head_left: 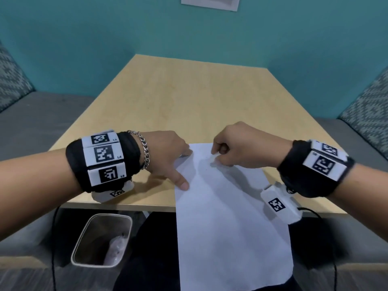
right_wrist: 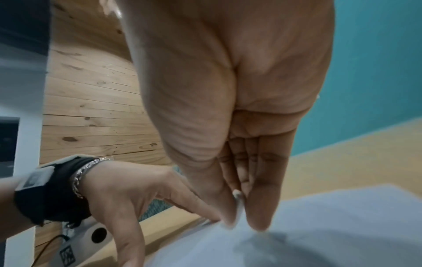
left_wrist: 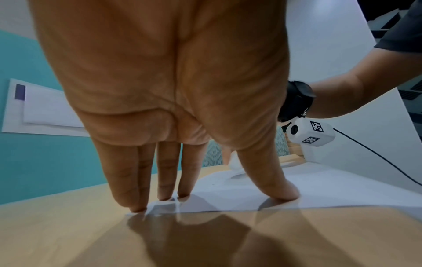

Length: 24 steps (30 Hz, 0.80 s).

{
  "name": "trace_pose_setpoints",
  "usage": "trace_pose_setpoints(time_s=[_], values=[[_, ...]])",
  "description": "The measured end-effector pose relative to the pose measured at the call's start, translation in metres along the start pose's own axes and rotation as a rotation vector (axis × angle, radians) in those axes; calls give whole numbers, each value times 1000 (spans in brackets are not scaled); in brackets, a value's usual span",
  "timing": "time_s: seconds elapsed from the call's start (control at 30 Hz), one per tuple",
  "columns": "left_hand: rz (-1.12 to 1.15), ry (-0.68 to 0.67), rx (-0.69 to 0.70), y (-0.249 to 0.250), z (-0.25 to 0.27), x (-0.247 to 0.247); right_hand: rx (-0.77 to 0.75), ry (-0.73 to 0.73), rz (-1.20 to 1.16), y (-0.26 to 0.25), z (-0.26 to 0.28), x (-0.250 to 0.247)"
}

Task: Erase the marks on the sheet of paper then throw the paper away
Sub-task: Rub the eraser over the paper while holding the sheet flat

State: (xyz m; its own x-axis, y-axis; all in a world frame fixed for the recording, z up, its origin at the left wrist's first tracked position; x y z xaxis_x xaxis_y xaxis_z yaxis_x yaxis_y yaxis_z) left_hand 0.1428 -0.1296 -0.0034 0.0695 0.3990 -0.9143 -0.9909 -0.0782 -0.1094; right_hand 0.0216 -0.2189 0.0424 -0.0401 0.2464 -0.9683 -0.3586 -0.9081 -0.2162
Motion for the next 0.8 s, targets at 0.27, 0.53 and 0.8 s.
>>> trace_pose_setpoints(time_s=[0.27,0.53,0.8], values=[[38,-125,-16,5,8,7,-58,27,34,-15,-14,15],[-52,-206,-66,4,9,12,-77,37,80,-17,-18,8],[-44,-221,-84,2,8,14,-122,19,127,-26,-19,7]])
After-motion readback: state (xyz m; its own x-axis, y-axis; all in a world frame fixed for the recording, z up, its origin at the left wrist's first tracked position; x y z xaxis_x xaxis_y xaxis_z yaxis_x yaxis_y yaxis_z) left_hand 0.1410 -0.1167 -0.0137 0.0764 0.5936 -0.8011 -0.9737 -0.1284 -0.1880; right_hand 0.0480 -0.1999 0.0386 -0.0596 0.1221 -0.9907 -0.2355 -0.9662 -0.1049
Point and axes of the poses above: each hand's wrist, its own z-axis away from the middle knuckle, its own x-axis out of the palm, y = z × x, the point moved 8 cm from there along -z, towards the middle knuckle, and after that the axes turned 3 degrees about -x, right-handed, at the moved point
